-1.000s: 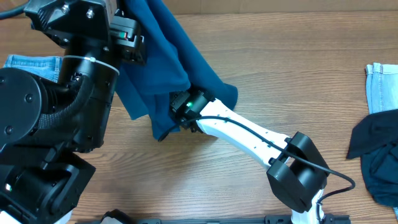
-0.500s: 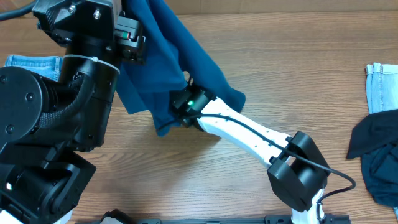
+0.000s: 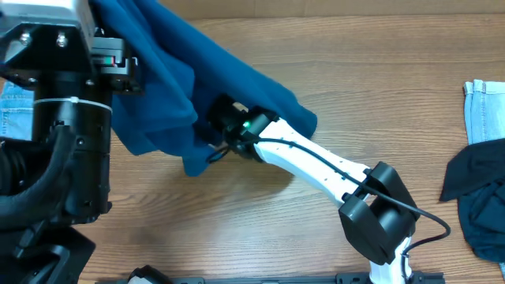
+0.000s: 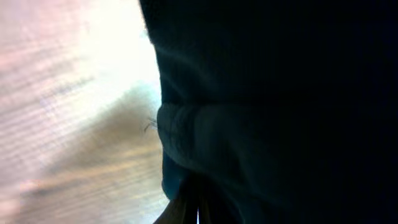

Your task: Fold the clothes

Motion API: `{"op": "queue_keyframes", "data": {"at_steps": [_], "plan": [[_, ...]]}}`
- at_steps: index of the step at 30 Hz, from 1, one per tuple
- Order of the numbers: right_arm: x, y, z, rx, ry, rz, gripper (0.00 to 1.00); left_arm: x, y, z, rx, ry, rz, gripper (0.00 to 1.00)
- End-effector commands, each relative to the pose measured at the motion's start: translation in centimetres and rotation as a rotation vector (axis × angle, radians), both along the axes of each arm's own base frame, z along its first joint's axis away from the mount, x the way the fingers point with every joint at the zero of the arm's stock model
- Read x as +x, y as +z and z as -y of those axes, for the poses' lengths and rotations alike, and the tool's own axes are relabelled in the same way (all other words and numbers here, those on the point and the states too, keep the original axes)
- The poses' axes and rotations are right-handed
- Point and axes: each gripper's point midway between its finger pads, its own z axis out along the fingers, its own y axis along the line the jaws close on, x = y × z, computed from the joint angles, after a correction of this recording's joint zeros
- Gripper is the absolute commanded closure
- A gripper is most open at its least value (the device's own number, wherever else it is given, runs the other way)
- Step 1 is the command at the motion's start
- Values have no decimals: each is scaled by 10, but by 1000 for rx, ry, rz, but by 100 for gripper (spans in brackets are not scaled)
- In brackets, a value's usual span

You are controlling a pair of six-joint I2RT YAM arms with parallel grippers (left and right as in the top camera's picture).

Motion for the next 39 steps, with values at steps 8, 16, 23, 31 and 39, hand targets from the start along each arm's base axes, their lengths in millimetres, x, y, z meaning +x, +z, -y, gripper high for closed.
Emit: {"op": "queue_keyframes", "data": {"at_steps": [8, 16, 23, 31, 39], "plan": [[-64, 78, -52, 81, 502, -85, 96, 60, -44, 31, 106, 57, -150, 96], [-60, 118, -26, 151, 499, -36, 96, 60, -44, 23, 97, 98, -153, 96], [-63, 116, -30, 173, 510, -57, 90, 55, -39, 20, 88, 98, -140, 96], [-61, 120, -47, 251, 539, -40, 46, 55, -37, 20, 81, 98, -131, 96], [-31, 99, -78, 295, 536, 12, 46, 37, -19, 9, 64, 98, -76, 96]]}}
